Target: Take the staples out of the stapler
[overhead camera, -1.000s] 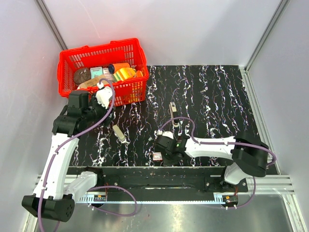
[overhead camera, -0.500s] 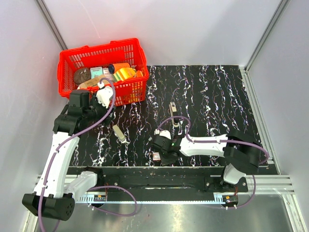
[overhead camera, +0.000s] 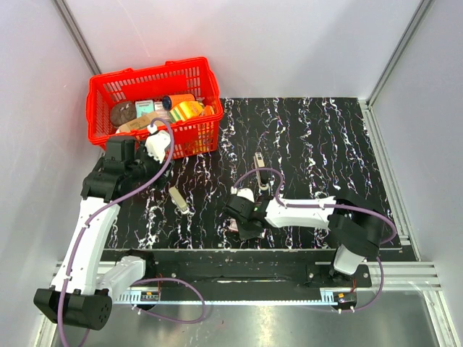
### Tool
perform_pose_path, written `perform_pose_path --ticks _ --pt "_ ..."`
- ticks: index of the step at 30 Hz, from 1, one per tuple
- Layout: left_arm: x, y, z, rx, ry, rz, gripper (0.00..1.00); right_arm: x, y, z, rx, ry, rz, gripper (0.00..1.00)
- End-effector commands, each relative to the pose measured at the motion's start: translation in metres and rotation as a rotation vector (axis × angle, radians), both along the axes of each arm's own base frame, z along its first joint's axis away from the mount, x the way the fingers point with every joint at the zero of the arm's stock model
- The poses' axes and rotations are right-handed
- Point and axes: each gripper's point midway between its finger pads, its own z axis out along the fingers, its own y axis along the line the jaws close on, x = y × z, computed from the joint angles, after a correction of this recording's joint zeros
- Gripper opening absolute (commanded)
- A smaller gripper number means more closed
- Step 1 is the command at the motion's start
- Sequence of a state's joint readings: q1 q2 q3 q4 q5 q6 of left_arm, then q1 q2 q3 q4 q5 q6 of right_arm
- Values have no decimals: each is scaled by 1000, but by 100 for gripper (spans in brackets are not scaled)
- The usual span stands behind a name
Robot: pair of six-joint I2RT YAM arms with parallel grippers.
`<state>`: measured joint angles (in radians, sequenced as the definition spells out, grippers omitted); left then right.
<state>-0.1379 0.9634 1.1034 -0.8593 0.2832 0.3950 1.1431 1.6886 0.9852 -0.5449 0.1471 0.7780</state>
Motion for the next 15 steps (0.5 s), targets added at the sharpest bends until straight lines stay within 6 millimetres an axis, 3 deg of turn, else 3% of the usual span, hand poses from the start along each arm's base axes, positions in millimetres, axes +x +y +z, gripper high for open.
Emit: perform_pose_path --ticks 1,4,15 --pt "7 1 12 -6 -60 12 66 24 7 8 15 -63 -10 22" --pt "7 1 9 -8 -55 12 66 25 6 9 16 -60 -7 22" --pt "8 -3 4 -27 -38 5 66 6 -25 10 4 -31 -15 22"
